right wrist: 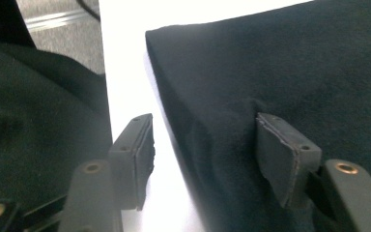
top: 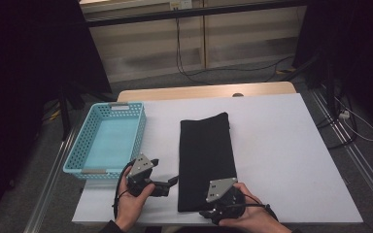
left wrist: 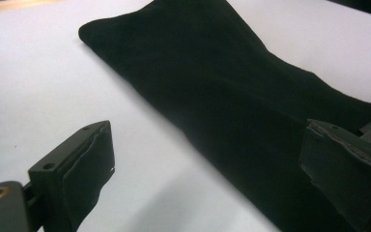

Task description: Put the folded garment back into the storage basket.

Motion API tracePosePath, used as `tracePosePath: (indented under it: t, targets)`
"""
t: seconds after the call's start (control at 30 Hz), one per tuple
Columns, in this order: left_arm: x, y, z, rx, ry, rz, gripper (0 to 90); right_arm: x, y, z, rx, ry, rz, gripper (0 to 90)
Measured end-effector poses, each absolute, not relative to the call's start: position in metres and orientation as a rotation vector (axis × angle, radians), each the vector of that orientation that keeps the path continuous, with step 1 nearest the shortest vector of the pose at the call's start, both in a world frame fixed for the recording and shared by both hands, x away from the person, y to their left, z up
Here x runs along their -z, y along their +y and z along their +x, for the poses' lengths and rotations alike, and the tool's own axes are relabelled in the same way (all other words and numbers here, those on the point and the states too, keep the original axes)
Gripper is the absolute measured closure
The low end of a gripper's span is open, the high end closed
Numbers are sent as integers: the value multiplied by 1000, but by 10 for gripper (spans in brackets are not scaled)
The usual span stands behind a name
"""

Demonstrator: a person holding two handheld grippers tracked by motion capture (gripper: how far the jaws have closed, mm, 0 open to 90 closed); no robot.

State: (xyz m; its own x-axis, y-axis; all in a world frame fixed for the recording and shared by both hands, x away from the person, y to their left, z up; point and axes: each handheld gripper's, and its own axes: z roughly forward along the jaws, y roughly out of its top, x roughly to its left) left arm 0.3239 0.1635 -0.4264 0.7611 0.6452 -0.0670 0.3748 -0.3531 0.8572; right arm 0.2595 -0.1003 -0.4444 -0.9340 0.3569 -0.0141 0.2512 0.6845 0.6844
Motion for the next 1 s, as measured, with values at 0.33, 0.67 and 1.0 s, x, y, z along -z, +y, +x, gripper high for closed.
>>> tracePosePath:
  t: [0.33, 0.67, 1.0]
  targets:
    - [428, 154, 325, -344, 777, 1989, 56, 446, -100, 261, -1004, 2697, 440, 625]
    - [430, 146, 340, -377, 815, 2027, 53, 447, -108, 270, -1080, 2689, 496, 791]
    - [425, 141, 366, -375, 853, 2010, 67, 447, -107, 270, -1086, 2692, 528, 793]
